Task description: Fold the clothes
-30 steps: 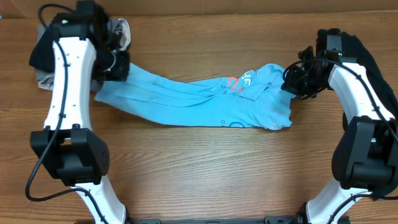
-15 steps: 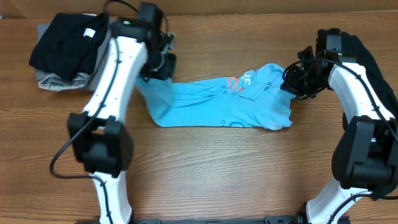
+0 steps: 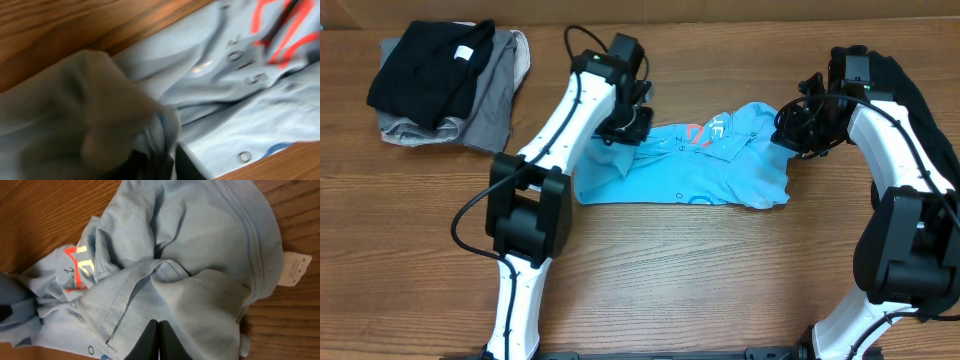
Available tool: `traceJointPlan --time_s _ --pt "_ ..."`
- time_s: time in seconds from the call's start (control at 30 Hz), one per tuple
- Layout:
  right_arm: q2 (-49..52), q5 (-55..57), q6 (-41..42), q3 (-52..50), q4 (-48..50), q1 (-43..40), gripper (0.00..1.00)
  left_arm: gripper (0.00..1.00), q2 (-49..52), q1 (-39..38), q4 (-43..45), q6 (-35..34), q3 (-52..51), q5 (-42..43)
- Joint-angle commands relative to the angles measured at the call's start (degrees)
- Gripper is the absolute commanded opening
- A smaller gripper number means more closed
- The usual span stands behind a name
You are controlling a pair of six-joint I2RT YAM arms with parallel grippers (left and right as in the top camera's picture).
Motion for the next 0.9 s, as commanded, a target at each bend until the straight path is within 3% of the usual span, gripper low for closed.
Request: traceJointPlan --time_s 0.0,0.1,0.23,0.43,0.57,0.77,0.87 --pt "-0.44 -0.50 -0.39 0.07 0.44 0.15 0.04 0.51 0.04 -1.11 0.42 -2.40 1.68 4.37" --pt "-0.44 -0.50 -0.39 0.07 0.66 0.15 0.04 0.80 0.02 -1.57 -0.61 -2.34 3.41 7.50" --pt "-0.44 -0.28 -0.39 0.07 0.63 0.15 0.04 0.96 -0.13 -0.81 -9.03 -1.75 12.26 6.23" --pt "-0.44 -0.31 -0.39 0.07 0.63 0.15 0.04 1.00 -0.24 2.29 -23.63 0.50 27.23 -0.83" --pt "-0.44 -0.31 -0.39 0.07 0.61 0.15 0.04 1.00 -0.13 5.09 -28.94 0.87 28.92 -5.99" --pt "-0.44 -0.31 -0.39 0.07 0.61 0.15 0.04 1.00 0.87 9.57 -26.36 1.18 20.81 -5.77" --pt "-0.44 -0.31 -0.39 0.07 0.61 0.15 0.04 0.98 0.98 10.69 -20.33 5.60 14.99 -0.68"
